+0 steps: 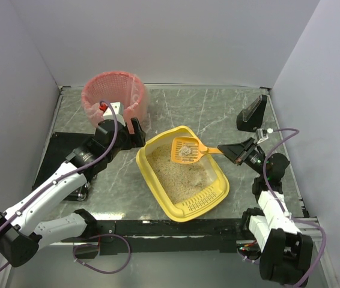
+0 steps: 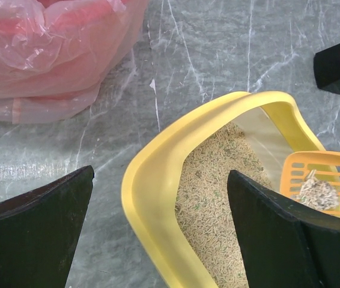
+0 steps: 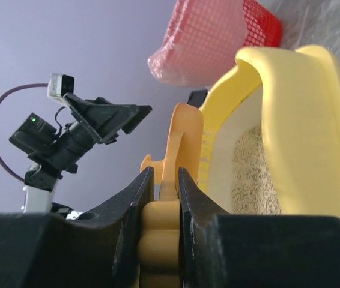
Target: Clean the litter box
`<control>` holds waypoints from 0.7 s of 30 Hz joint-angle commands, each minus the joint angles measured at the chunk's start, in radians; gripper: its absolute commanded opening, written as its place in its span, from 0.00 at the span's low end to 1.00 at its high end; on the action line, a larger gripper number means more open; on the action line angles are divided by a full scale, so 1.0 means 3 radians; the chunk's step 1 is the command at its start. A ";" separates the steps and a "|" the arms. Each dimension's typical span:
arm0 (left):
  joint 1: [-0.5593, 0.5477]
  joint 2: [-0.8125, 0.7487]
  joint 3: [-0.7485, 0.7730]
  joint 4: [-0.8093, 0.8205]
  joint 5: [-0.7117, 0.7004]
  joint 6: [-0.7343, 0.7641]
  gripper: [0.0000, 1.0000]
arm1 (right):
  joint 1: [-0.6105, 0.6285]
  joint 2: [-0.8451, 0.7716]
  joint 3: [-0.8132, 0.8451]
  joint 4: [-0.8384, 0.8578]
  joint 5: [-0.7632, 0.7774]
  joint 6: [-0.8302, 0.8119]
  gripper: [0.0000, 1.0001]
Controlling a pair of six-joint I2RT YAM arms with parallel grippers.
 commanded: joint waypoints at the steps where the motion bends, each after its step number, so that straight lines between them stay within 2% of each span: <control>1: -0.0002 0.0046 0.0004 0.0097 0.0043 -0.0064 0.97 | 0.0013 0.0069 0.0077 -0.0120 0.0000 -0.0169 0.00; 4: -0.0002 0.0026 -0.0052 0.0082 0.0018 -0.0085 0.97 | 0.0039 0.0023 0.0066 0.0037 -0.0045 -0.0093 0.00; 5: -0.0002 0.0010 -0.0062 0.0082 -0.0013 -0.0090 0.97 | 0.0014 -0.0038 0.0092 -0.0074 -0.0081 -0.0139 0.00; 6: -0.0002 -0.0005 -0.0083 0.0077 -0.0023 -0.0080 0.97 | -0.0022 -0.0109 0.0142 -0.0637 -0.0097 -0.0473 0.00; 7: -0.0002 -0.0015 -0.0088 0.0072 -0.0038 -0.0085 0.97 | -0.0048 -0.0272 0.0275 -0.1022 0.0111 -0.0699 0.00; 8: -0.0002 -0.0036 -0.0098 0.0082 -0.0059 -0.0085 0.97 | -0.0018 -0.0319 0.0306 -0.1163 0.0224 -0.0848 0.00; 9: -0.0002 -0.0051 -0.0144 0.0107 -0.0049 -0.0080 0.97 | 0.0038 -0.0330 0.0276 -0.1063 0.0276 -0.0652 0.00; 10: -0.0002 -0.0061 -0.0164 0.0153 -0.0039 -0.0075 0.97 | 0.0054 -0.0203 0.0154 -0.0389 0.0241 -0.0428 0.00; 11: 0.0003 -0.0067 -0.0165 0.0158 -0.0033 -0.0085 0.97 | 0.0059 -0.0106 0.0118 -0.0088 0.0084 -0.0213 0.00; 12: -0.0002 -0.0067 -0.0165 0.0153 -0.0018 -0.0080 0.97 | 0.0054 -0.0014 0.0107 0.0158 -0.0019 0.0078 0.00; 13: 0.0003 -0.0062 -0.0144 0.0093 -0.0033 -0.0085 0.97 | 0.0044 0.0089 0.0097 0.0287 -0.0066 0.0116 0.00; 14: -0.0002 -0.0062 -0.0129 0.0057 -0.0059 -0.0090 0.97 | 0.0024 0.0095 0.0117 0.0136 -0.0076 0.0091 0.00; 16: 0.0003 -0.0082 -0.0114 -0.0025 -0.0156 -0.0115 0.97 | 0.0029 -0.0007 0.0234 -0.0257 -0.0127 -0.0301 0.00; 17: -0.0002 -0.0122 -0.0124 -0.0066 -0.0181 -0.0136 0.97 | 0.0019 -0.0094 0.0255 -0.0750 -0.0123 -0.0434 0.00; 19: 0.0003 -0.0174 -0.0185 -0.0072 -0.0197 -0.0151 0.97 | -0.0022 -0.0364 0.0347 -0.1315 0.0126 -0.0915 0.00; 20: 0.0003 -0.0235 -0.0215 -0.0011 -0.0192 -0.0151 0.97 | -0.0012 -0.0411 0.0332 -0.1237 0.0250 -0.0942 0.00; 21: 0.0003 -0.0266 -0.0282 0.0030 -0.0172 -0.0146 0.97 | 0.0049 -0.0406 0.0271 -0.0897 0.0382 -0.0587 0.00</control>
